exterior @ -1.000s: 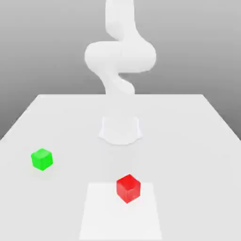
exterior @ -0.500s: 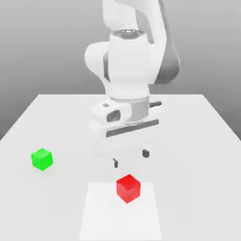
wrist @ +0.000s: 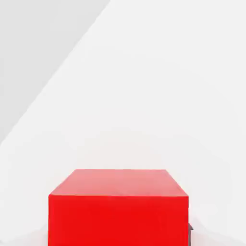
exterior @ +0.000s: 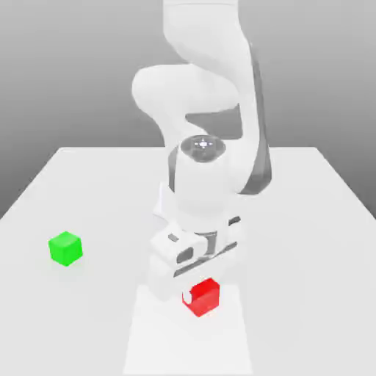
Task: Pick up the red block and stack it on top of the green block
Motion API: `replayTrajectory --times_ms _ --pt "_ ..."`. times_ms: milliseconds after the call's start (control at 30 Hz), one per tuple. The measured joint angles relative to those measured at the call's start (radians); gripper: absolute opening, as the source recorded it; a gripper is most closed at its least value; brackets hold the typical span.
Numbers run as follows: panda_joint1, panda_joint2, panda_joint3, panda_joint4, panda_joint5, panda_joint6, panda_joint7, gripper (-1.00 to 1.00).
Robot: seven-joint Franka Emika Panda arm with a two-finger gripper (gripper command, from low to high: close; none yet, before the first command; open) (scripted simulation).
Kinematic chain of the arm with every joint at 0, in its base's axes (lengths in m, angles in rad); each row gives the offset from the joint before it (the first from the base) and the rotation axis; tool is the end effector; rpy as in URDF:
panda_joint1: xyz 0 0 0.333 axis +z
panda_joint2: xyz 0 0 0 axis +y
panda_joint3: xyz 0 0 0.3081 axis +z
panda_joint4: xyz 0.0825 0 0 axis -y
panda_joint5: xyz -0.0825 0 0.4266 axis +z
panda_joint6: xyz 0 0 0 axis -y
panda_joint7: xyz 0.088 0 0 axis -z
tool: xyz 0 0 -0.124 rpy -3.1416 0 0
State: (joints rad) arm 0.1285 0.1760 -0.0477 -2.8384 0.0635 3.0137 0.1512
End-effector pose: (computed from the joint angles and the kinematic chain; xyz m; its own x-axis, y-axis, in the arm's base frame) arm 0.3583 0.0227 0.0852 0.9912 -0.1323 -0.0002 -0.1323 -0.9912 0.0003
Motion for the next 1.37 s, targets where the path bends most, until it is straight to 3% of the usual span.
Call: replayTrajectory --times_ms 200,767,1167,1333,1367 --pt "0.000 -0.202 -0.019 -0.029 -0.070 -0.173 0.051 -1.00" --pt "-0.680 -0.438 -0.373 -0.080 -0.295 -0.346 0.438 -1.00" --pt "-0.543 -0.234 -0.469 -0.069 0.031 -0.189 0.225 -1.00" --pt "-0.532 -0.152 -0.471 -0.073 0.069 -0.093 0.199 -1.00" --pt "-0.535 -0.142 -0.474 -0.074 0.061 -0.078 0.205 1.00"
